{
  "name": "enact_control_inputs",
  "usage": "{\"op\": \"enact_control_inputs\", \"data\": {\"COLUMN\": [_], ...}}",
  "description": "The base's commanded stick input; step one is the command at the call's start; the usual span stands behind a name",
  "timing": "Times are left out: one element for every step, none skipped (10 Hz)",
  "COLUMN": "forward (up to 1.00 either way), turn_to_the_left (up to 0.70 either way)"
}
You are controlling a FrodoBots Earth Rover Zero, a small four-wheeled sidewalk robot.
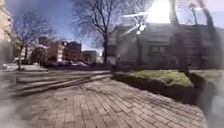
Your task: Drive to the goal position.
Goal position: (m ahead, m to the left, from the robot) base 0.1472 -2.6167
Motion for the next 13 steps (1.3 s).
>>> {"op": "enact_control_inputs", "data": {"forward": [0.00,0.00,0.00,0.00,0.00,0.00,0.00,0.00,0.00,0.00,0.00,0.00,0.00], "turn_to_the_left": [1.00,1.00,1.00,1.00,1.00,1.00,1.00,1.00,1.00,1.00,1.00,1.00,1.00]}}
